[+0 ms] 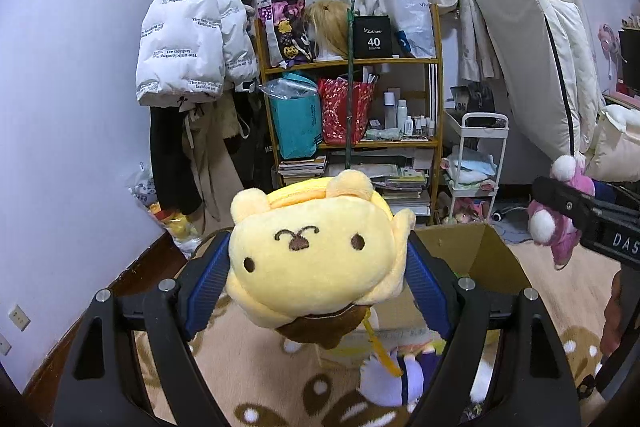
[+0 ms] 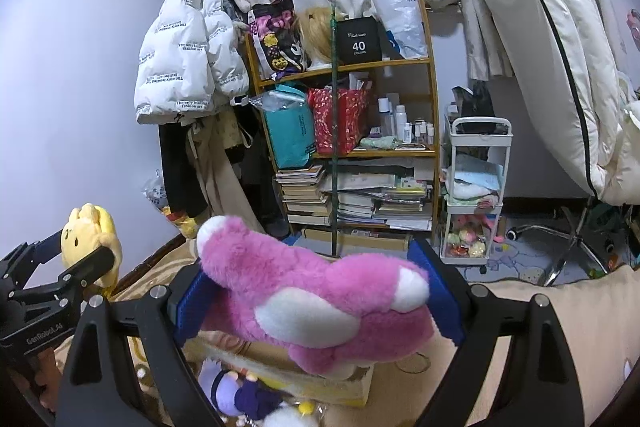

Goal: Organize soft objects
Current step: 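Lift both plushes over the box and release them inside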

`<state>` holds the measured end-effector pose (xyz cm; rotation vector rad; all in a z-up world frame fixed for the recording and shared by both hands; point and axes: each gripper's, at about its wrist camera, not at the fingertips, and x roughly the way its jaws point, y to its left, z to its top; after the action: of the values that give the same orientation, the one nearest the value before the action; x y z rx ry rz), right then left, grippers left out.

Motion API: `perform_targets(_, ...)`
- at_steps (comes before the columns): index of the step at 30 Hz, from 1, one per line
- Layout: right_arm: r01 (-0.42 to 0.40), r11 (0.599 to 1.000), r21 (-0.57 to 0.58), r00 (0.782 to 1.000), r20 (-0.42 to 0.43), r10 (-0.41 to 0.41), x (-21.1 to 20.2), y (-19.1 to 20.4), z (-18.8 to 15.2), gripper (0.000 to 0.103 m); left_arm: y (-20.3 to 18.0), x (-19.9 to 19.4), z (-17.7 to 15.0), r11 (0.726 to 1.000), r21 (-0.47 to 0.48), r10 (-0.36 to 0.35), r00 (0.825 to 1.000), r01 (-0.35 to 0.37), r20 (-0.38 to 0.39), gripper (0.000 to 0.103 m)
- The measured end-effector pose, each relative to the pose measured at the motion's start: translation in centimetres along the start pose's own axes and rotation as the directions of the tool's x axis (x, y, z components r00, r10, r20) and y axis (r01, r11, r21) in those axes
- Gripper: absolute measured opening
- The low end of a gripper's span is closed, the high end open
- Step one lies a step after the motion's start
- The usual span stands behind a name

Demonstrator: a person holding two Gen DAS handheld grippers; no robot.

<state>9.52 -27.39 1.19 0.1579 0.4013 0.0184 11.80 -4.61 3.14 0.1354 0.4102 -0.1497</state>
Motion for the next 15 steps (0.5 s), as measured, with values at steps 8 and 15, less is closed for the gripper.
perform_targets(8,-0.013,1.000,-0.014,1.000,-0.026,0.013,2.5,0.0,-0.5,0.094,-0.4,2.8,0.4,0.999,-0.022,-0.043,0.999,0.042,-0.031,0.082)
perform_targets(15,-0.032,0.999,-0.009,0.999,-0.037,0.032,3.8,-0.1,-0.7,0.095,-0.8,5.5,-0.3,0.996,-0.040,-0.076,0.995,0.073,-0.070,0.082)
